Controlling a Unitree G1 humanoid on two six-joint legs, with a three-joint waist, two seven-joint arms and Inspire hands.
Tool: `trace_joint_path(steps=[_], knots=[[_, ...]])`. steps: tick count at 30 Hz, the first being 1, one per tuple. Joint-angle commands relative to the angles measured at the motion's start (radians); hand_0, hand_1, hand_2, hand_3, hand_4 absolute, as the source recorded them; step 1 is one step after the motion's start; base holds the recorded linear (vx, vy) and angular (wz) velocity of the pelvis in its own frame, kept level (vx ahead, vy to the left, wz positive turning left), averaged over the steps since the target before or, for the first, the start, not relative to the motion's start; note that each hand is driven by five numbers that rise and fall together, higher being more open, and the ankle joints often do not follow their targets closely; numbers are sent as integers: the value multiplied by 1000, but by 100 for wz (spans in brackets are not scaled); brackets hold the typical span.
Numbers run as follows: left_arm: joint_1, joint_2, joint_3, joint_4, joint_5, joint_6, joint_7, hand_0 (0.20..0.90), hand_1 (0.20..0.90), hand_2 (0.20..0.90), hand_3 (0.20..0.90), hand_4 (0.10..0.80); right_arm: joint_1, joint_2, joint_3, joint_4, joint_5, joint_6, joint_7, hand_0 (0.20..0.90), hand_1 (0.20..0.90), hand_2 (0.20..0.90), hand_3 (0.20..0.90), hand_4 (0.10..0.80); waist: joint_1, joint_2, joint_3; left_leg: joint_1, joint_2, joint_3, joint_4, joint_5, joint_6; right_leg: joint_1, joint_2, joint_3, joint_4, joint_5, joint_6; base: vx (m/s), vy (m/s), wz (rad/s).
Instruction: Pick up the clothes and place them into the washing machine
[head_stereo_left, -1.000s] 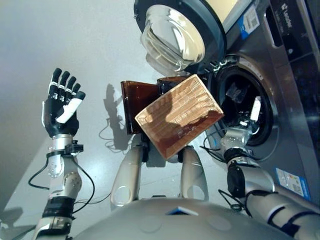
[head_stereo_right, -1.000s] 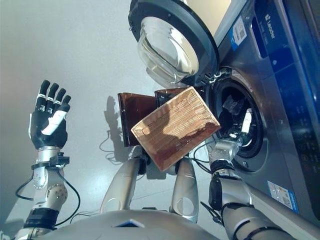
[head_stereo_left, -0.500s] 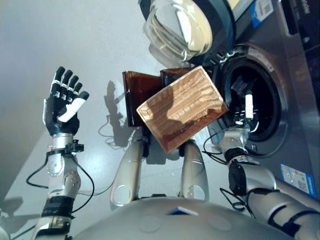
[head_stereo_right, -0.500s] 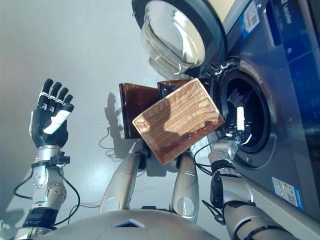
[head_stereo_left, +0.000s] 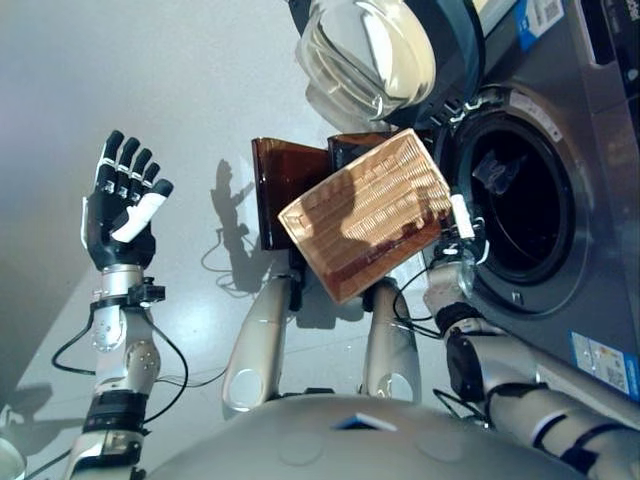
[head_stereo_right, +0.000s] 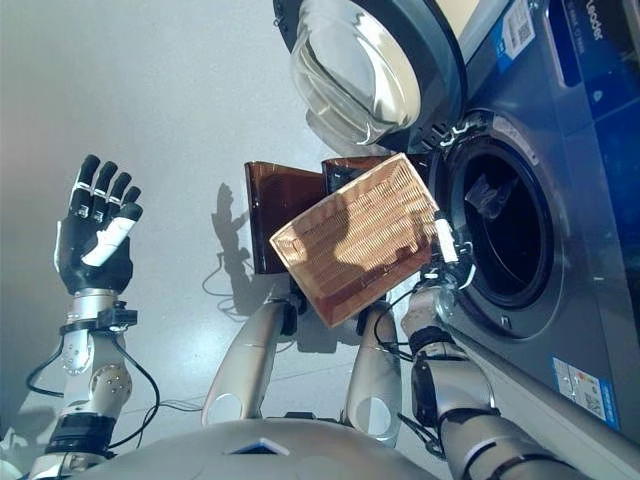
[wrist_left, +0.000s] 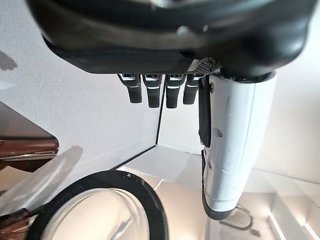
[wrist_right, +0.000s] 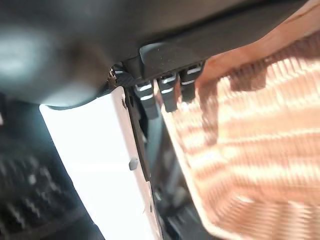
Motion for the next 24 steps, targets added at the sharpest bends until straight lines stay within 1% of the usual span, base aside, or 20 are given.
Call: trace_joint_path(steps=[1, 2, 3, 4, 5, 6, 7, 8, 10, 11, 12, 13, 14, 16, 18, 24], knots=[[18, 18, 78, -57, 15, -81, 3, 900, 900, 900, 900, 800, 38, -21, 17, -38, -31, -60, 18, 900, 900, 900, 900, 800, -20, -8, -90, 67, 4, -29, -37, -60, -61, 15, 7, 0, -113, 122, -34, 128, -14, -3], [12, 6, 72, -4, 26, -76, 8, 900, 900, 900, 900, 800, 69, -20, 21, -44, -59, -56, 15, 900, 900, 900, 900, 800, -25, -15, -96, 112, 9, -35, -64, -57, -65, 64, 7, -9, -144, 124, -27, 94, -5, -6], [12, 6, 72, -3, 26, -76, 8, 900, 900, 900, 900, 800, 70, -20, 21, -46, -60, -56, 13, 900, 900, 900, 900, 800, -26, -14, -93, 118, 9, -36, -67, -56, -65, 71, 7, -11, -147, 125, -27, 91, -6, -7], [7, -2, 66, 29, 46, -71, 16, 900, 900, 900, 900, 800, 88, -16, 22, -41, -82, -49, 8, 900, 900, 900, 900, 800, -28, -20, -94, 152, 15, -34, -101, -20, -63, 112, 5, -25, -194, 160, -26, 94, -6, -5], [8, -2, 65, 30, 46, -71, 16, 900, 900, 900, 900, 800, 89, -16, 22, -41, -83, -48, 8, 900, 900, 900, 900, 800, -28, -20, -96, 168, 14, -42, -98, -50, -68, 126, 6, -21, -186, 132, -19, 47, -4, -4], [1, -7, 62, 62, 53, -69, 21, 900, 900, 900, 900, 800, 92, -13, 18, -34, -83, -45, 7, 900, 900, 900, 900, 800, -30, -21, -92, 182, 17, -37, -119, -15, -64, 142, 5, -32, -213, 166, -22, 137, 0, -5], [-2, -13, 58, 93, 74, -64, 25, 900, 900, 900, 900, 800, 107, -9, 16, -37, -85, -40, 13, 900, 900, 900, 900, 800, -33, -23, -98, 231, 23, -40, -154, -9, -67, 187, 4, -41, -244, 173, -16, 41, 5, -5], [-2, -13, 58, 94, 74, -65, 25, 900, 900, 900, 900, 800, 107, -9, 16, -37, -85, -40, 13, 900, 900, 900, 900, 800, -33, -23, -96, 234, 23, -41, -156, -9, -67, 190, 4, -42, -245, 173, -16, 190, 9, 2], [-9, -24, 50, 148, 98, -58, 36, 900, 900, 900, 900, 800, 124, -12, 15, -36, -97, -31, 19, 900, 900, 900, 900, 800, -36, -27, -103, 310, 28, -48, -204, -1, -71, 263, 3, -62, -286, 184, -7, 144, 10, 8], [-9, -24, 50, 148, 98, -59, 36, 900, 900, 900, 900, 800, 124, -12, 15, -36, -97, -31, 19, 900, 900, 900, 900, 800, -36, -26, -101, 313, 28, -48, -206, -1, -71, 266, 3, -62, -287, 184, -7, 121, 3, 2], [-20, -31, 44, 210, 116, -54, 51, 900, 900, 900, 900, 800, 137, -13, 21, -43, -106, -27, 20, 900, 900, 900, 900, 800, -39, -32, -106, 359, 35, -51, -233, 4, -75, 313, 5, -71, -313, 190, -1, 79, -1, -2], [-21, -31, 44, 211, 117, -54, 51, 900, 900, 900, 900, 800, 137, -13, 21, -43, -106, -27, 20, 900, 900, 900, 900, 800, -39, -32, -103, 362, 35, -52, -234, 4, -75, 316, 5, -72, -314, 191, -1, 176, -10, 1], [-28, -36, 41, 243, 140, -50, 62, 900, 900, 900, 900, 800, 158, -13, 22, -56, -111, -22, 29, 900, 900, 900, 900, 800, -42, -36, -112, 405, 39, -58, -260, 6, -78, 360, 6, -82, -340, 195, 3, 97, -9, 3], [-30, -39, 37, 266, 149, -47, 64, 900, 900, 900, 900, 800, 170, -10, 26, -59, -114, -19, 34, 900, 900, 900, 900, 800, -43, -38, -117, 429, 41, -59, -278, 8, -81, 385, 8, -87, -359, 196, 6, 151, -8, 2], [-35, -46, 27, 312, 170, -40, 72, 900, 900, 900, 900, 800, 193, -3, 20, -44, -105, -9, 48, 900, 900, 900, 900, 800, -44, -43, -135, 500, 43, -62, -327, 13, -86, 456, 16, -102, -409, 201, 13, 195, -8, -1], [-19, -60, 17, 350, 209, -27, 79, 900, 900, 900, 900, 800, 250, 14, 7, -11, -91, 13, 77, 900, 900, 900, 900, 800, -43, -49, -174, 608, 46, -57, -410, 25, -94, 563, 32, -119, -494, 213, 22, 129, 4, -2]])
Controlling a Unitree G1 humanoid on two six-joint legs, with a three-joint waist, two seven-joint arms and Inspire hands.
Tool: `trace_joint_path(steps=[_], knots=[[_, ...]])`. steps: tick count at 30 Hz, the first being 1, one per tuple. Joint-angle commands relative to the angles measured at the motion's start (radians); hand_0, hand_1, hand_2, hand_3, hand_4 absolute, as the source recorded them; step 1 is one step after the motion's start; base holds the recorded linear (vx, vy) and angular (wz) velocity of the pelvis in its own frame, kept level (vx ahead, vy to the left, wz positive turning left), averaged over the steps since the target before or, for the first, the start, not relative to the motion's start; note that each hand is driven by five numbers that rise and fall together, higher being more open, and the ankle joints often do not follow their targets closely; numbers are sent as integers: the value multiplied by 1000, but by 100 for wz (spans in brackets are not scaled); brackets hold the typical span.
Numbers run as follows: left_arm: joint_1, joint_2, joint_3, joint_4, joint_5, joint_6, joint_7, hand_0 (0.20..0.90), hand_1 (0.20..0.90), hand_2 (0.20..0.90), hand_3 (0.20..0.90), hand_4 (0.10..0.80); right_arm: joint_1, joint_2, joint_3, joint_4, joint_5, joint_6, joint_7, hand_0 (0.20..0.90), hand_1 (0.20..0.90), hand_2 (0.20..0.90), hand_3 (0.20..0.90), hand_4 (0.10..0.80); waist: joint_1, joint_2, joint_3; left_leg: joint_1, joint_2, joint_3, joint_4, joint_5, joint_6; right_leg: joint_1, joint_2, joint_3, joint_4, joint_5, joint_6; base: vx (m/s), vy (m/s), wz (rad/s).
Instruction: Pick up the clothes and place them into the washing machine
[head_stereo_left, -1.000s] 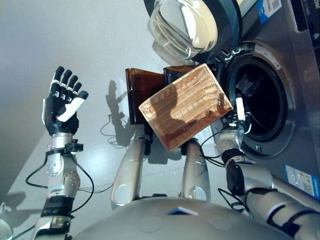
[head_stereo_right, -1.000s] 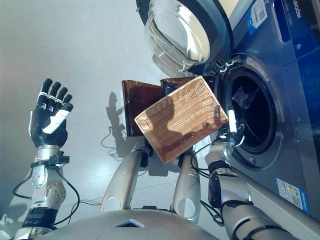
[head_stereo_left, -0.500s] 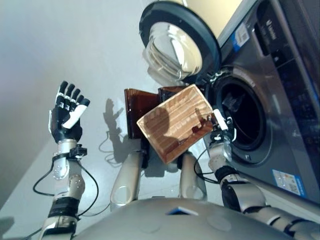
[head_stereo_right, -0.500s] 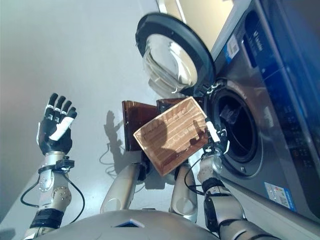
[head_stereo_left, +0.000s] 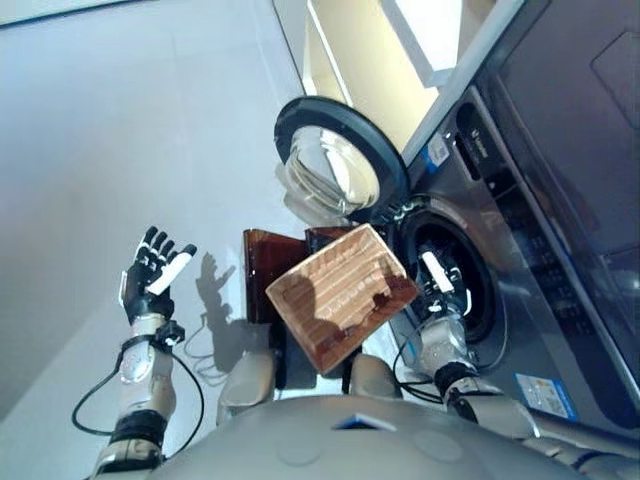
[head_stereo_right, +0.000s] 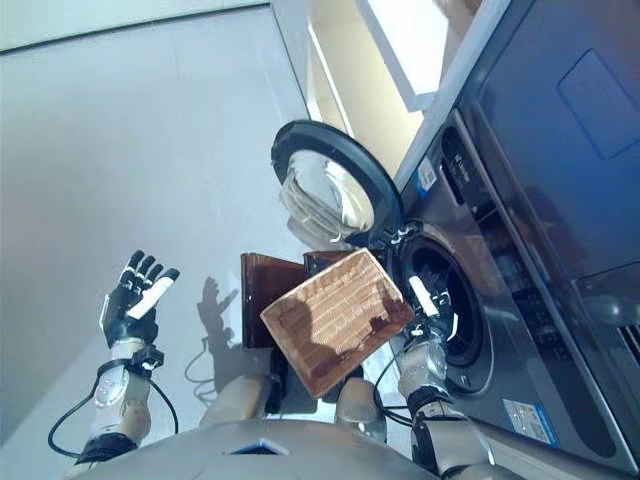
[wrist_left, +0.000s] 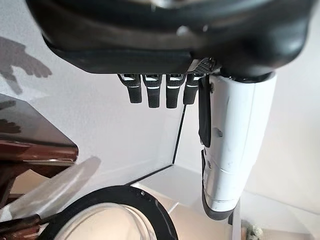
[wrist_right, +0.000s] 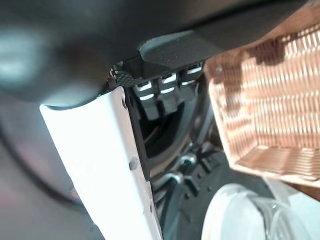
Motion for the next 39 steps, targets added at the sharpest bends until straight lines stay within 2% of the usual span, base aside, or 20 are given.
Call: trace_joint_path(steps=[1, 5, 9, 17, 26, 29, 39], knots=[[-34, 13, 21, -50, 41, -58, 1, 900, 900, 900, 900, 800, 13, -17, 1, -7, -15, -31, 33, 900, 900, 900, 900, 800, 3, 21, -51, 80, 33, -21, -64, -24, -89, -30, -2, -14, -33, 74, -13, 172, 8, 1], [-18, 5, 22, -34, 58, -47, 6, 900, 900, 900, 900, 800, 49, -16, 0, 11, -35, -16, 38, 900, 900, 900, 900, 800, 4, 18, -75, 137, 38, -16, -112, -12, -96, 28, 8, -17, -86, 82, -8, 95, 5, -3], [-42, 13, 11, 54, 103, -49, 36, 900, 900, 900, 900, 800, 69, -27, 33, -3, -98, -7, 28, 900, 900, 900, 900, 800, 1, 17, -97, 172, 44, -7, -161, 15, -105, 59, 17, -18, -120, 92, -3, 37, 8, -8], [-55, 0, -11, 37, 94, -56, 38, 900, 900, 900, 900, 800, 103, -29, 48, -46, -123, -15, 20, 900, 900, 900, 900, 800, -4, 20, -106, 184, 49, -15, -206, 52, -116, 73, 22, -34, -130, 101, -1, -19, 8, 2], [-69, -14, -40, 57, 90, -46, 44, 900, 900, 900, 900, 800, 99, -16, 82, -58, -157, -18, 7, 900, 900, 900, 900, 800, 4, 18, -125, 191, 58, -11, -209, 52, -123, 99, 41, -32, -185, 109, -4, -21, 2, 2], [-58, -19, -41, 39, 104, -42, 54, 900, 900, 900, 900, 800, 120, -25, 120, -118, -235, -17, -12, 900, 900, 900, 900, 800, 6, 13, -128, 206, 63, -8, -209, 51, -123, 115, 48, -31, -189, 105, -7, 6, -4, -3], [-36, -32, -41, -11, 102, -42, 56, 900, 900, 900, 900, 800, 154, -34, 123, -195, -247, -27, -15, 900, 900, 900, 900, 800, 1, 6, -129, 213, 72, -14, -209, 50, -126, 128, 55, -30, -199, 103, -12, 5, -4, -1]])
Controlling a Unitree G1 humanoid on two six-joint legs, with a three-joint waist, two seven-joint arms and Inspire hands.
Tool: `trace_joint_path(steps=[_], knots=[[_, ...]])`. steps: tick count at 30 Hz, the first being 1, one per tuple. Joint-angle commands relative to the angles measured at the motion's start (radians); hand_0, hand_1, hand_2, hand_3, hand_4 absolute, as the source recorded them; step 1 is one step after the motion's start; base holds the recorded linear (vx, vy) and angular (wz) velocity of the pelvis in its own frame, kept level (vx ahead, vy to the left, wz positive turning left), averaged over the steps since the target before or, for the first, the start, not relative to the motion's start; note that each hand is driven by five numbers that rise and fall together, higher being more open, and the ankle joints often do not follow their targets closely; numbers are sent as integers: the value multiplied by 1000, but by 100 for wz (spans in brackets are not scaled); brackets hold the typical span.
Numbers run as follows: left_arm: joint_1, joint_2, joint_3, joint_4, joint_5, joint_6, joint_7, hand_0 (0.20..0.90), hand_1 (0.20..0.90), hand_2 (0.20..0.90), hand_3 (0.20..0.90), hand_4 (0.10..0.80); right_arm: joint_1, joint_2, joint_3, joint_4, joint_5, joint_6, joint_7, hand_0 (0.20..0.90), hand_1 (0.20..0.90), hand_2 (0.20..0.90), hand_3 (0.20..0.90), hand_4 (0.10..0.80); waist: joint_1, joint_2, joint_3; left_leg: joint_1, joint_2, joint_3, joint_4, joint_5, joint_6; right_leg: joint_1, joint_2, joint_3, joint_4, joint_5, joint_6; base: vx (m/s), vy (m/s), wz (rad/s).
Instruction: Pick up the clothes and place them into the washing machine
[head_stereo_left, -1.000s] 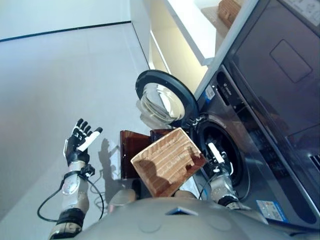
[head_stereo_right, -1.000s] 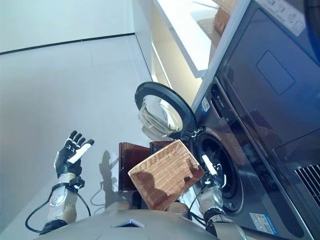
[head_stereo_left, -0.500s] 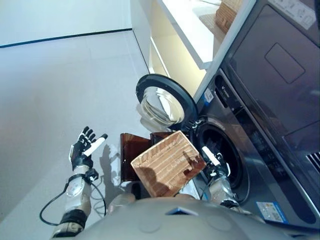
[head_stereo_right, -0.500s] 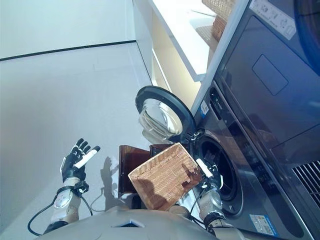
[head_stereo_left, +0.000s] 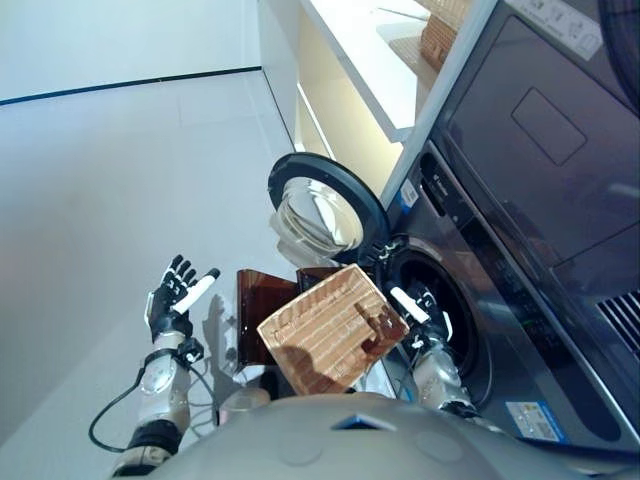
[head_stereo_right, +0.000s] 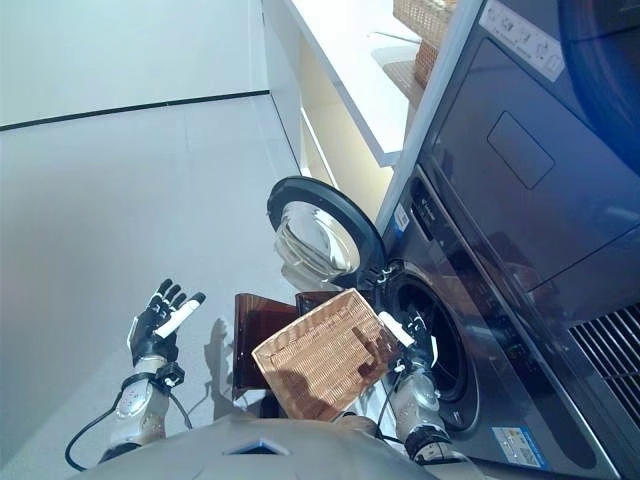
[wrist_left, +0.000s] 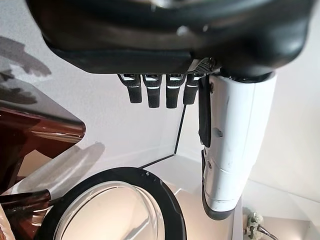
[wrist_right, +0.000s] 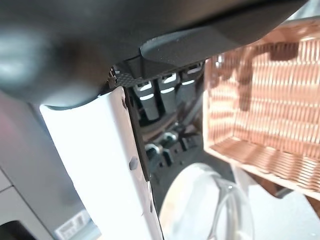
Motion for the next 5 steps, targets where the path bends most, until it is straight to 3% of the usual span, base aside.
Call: trace_joint_path(steps=[1, 5], knots=[[-55, 26, 5, -103, 21, -75, -1, 900, 900, 900, 900, 800, -27, -44, 13, -58, -11, -71, 8, 900, 900, 900, 900, 800, 5, 10, -45, 20, 49, -9, -3, -24, -89, -75, 11, -16, 31, 30, 1, 0, 0, 0], [-53, 24, 11, -103, 18, -76, 0, 900, 900, 900, 900, 800, -24, -41, 10, -53, -9, -71, 10, 900, 900, 900, 900, 800, 3, 10, -46, 20, 49, -9, -3, -23, -89, -75, 11, -15, 32, 30, 1, 0, 0, 0]])
